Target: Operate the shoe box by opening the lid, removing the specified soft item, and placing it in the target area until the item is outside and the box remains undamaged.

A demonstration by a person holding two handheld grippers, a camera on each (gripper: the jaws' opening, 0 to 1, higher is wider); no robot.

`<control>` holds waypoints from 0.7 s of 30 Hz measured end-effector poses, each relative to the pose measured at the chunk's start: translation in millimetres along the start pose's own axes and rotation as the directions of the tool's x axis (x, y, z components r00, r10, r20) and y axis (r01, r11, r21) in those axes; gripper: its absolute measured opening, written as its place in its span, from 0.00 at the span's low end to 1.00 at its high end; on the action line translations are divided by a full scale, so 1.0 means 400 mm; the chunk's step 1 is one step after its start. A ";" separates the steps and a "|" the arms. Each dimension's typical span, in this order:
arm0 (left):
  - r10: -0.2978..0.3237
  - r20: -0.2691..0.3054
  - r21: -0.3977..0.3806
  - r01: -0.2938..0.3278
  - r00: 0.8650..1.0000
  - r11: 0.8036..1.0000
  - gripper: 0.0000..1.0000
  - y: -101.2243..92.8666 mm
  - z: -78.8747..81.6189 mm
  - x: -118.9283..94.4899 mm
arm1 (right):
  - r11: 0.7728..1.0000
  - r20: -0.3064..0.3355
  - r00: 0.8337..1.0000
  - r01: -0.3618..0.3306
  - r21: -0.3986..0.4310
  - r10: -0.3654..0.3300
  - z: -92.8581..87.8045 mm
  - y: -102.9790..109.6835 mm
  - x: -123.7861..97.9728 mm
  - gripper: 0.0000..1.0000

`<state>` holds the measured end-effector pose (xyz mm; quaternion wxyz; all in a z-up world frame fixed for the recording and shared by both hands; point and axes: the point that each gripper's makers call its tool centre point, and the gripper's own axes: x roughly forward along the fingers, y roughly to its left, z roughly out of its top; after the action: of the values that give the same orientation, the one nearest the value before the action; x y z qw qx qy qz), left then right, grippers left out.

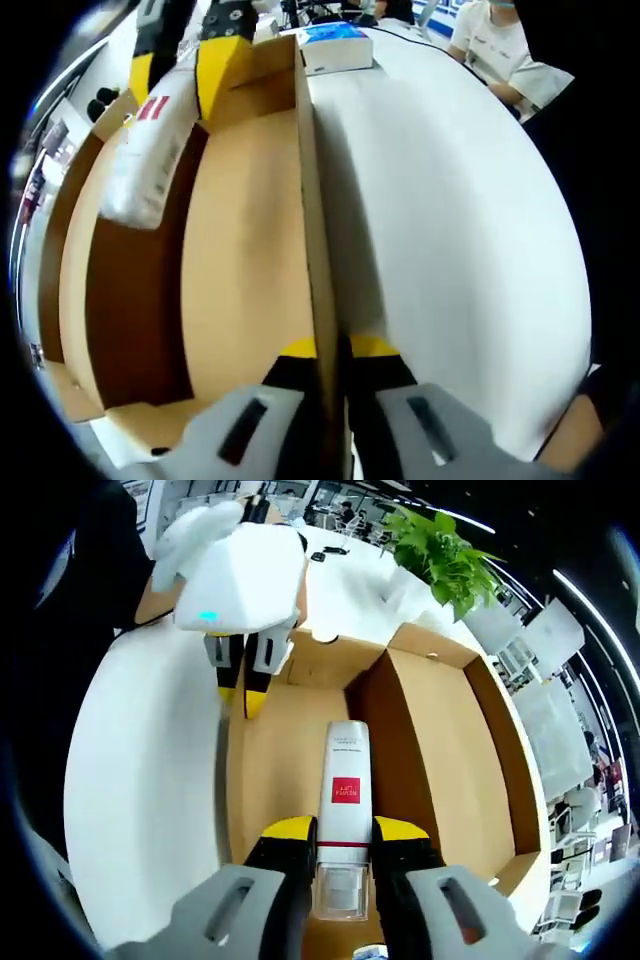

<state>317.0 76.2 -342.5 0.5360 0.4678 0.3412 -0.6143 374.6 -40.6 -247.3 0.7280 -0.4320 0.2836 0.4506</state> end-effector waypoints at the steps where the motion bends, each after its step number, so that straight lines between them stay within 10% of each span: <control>1: 0.000 0.000 0.000 0.000 1.000 1.000 0.03 0.000 0.000 0.000 | 1.000 0.003 1.000 0.003 0.006 -0.003 -0.003 0.000 -0.007 0.21; 21: -0.002 -0.003 -0.008 0.002 1.000 1.000 0.03 0.002 0.001 -0.001 | 0.990 0.020 0.992 0.120 0.068 -0.122 -0.081 0.035 -0.178 0.21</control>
<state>317.9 75.8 -342.0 0.5367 0.4660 0.3450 -0.6130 330.3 -95.7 -210.5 0.7714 -0.4184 0.2629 0.4010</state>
